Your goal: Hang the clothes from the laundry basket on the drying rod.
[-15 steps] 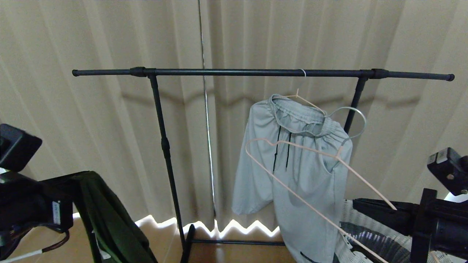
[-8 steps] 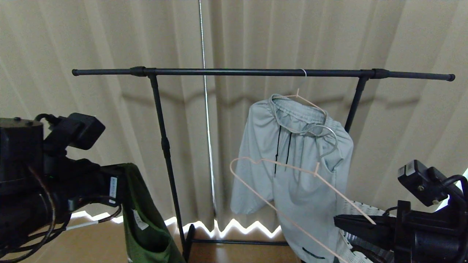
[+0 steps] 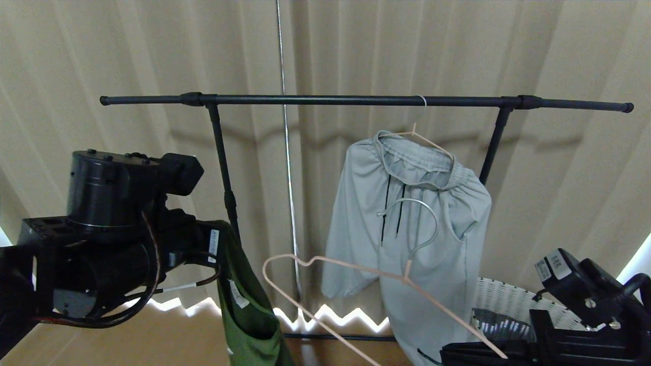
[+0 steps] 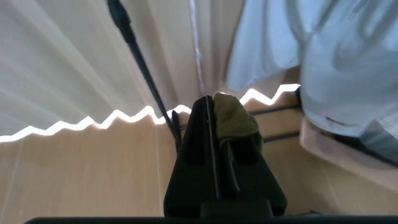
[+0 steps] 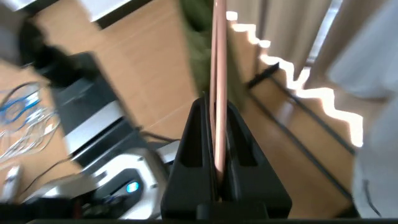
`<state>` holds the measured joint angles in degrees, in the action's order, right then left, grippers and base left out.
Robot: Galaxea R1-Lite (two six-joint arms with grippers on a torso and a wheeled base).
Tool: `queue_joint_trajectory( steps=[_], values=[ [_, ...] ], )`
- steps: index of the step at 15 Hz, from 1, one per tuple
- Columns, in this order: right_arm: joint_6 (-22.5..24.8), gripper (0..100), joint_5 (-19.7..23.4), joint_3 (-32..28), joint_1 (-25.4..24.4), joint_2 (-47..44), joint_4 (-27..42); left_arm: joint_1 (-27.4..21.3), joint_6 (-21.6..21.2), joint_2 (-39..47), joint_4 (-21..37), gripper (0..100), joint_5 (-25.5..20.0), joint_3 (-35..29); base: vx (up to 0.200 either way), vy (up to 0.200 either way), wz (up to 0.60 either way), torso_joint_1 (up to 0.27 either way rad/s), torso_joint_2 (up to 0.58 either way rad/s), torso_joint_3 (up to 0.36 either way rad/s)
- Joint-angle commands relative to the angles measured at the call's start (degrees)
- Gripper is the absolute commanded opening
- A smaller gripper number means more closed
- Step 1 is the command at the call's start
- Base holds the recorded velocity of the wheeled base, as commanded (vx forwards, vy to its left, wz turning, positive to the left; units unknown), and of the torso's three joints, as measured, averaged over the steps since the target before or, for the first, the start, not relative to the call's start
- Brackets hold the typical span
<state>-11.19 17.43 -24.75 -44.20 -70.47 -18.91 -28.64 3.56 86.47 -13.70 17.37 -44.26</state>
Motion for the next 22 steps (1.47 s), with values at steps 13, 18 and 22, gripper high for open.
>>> queue_joint_trajectory(
  steps=[13,18,22],
  values=[
    [-0.1,0,-0.4,-2.1,-3.1,-10.1,-10.4,-4.1,2.2,3.7,0.2,0,6.5,-2.0,0.0,0.0,0.0,0.0,0.0,0.0],
    [-6.5,0,-4.0,-6.8,-3.2,-15.0,-10.6,-4.1,2.2,3.7,0.4,0,10.9,-1.8,0.0,0.0,0.0,0.0,0.0,0.0],
    [-6.7,0,-5.2,-6.7,-3.4,-17.5,-14.4,-4.2,2.3,3.7,0.5,0,10.9,-1.8,0.0,0.0,0.0,0.0,0.0,0.0]
  ],
)
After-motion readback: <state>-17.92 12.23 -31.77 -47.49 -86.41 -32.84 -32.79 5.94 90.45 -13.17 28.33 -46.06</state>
